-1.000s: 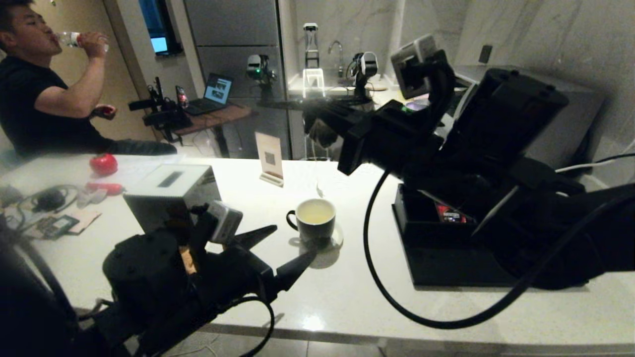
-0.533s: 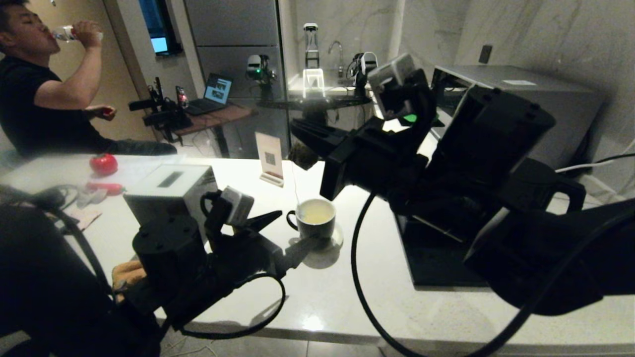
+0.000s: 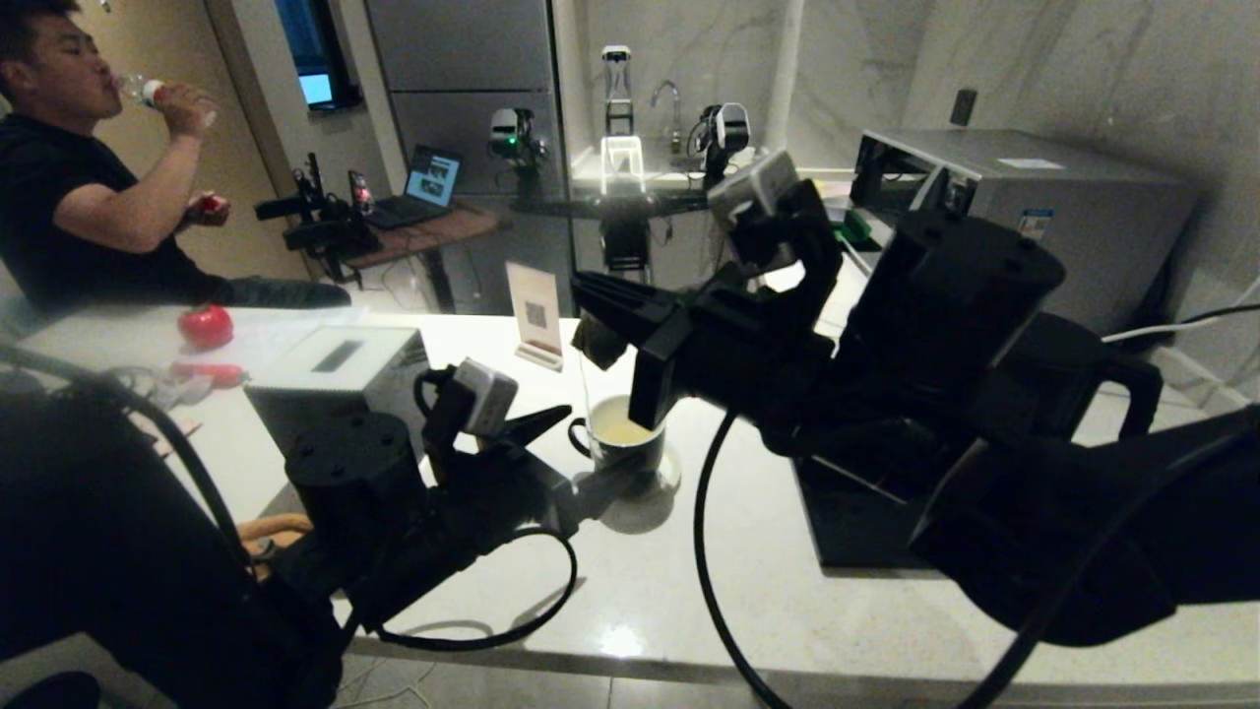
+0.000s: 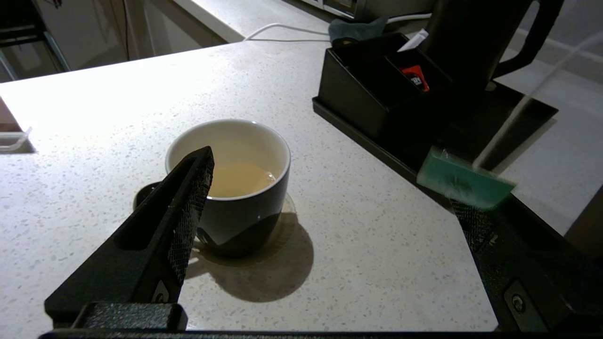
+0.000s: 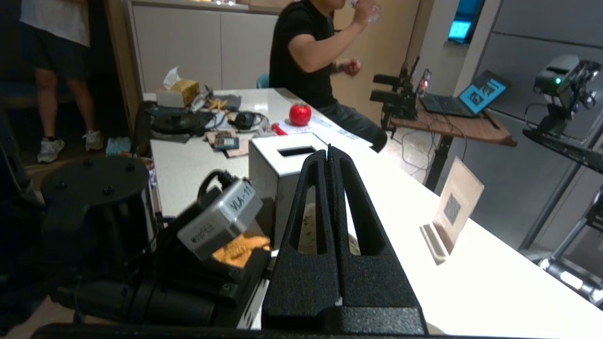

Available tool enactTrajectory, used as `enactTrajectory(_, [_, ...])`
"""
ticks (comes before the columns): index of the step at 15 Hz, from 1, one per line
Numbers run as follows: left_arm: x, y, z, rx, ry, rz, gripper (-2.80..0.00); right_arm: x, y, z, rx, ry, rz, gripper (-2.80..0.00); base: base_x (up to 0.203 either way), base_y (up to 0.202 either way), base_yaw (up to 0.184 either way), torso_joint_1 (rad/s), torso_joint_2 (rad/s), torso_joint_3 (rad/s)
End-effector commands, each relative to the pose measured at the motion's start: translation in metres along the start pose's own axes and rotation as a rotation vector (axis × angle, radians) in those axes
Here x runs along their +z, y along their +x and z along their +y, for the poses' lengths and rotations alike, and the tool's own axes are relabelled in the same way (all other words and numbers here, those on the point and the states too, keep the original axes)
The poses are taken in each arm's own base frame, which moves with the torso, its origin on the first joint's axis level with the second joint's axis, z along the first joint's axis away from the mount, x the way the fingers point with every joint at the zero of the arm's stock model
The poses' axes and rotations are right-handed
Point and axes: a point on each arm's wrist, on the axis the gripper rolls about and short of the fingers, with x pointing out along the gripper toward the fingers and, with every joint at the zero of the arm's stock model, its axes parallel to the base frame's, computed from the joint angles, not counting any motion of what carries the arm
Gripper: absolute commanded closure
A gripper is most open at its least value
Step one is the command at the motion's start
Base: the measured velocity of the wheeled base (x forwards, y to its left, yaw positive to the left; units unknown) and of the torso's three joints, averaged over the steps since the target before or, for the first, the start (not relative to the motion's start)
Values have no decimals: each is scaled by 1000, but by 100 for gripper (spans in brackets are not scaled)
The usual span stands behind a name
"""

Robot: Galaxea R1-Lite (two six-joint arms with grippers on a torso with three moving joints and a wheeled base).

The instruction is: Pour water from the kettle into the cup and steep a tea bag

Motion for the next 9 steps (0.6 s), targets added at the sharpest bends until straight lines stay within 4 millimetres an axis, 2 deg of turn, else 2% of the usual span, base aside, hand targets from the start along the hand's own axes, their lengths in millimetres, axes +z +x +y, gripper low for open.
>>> enactTrajectory(1, [4, 0, 0, -6, 7, -40, -280, -3, 0, 1, 2, 0, -5, 0, 0, 0, 0, 0, 0, 0])
enactTrajectory(9, [3, 0, -2, -16, 8, -37, -280, -15, 2, 1, 1, 2, -2, 0, 0, 0, 0, 0, 0, 0])
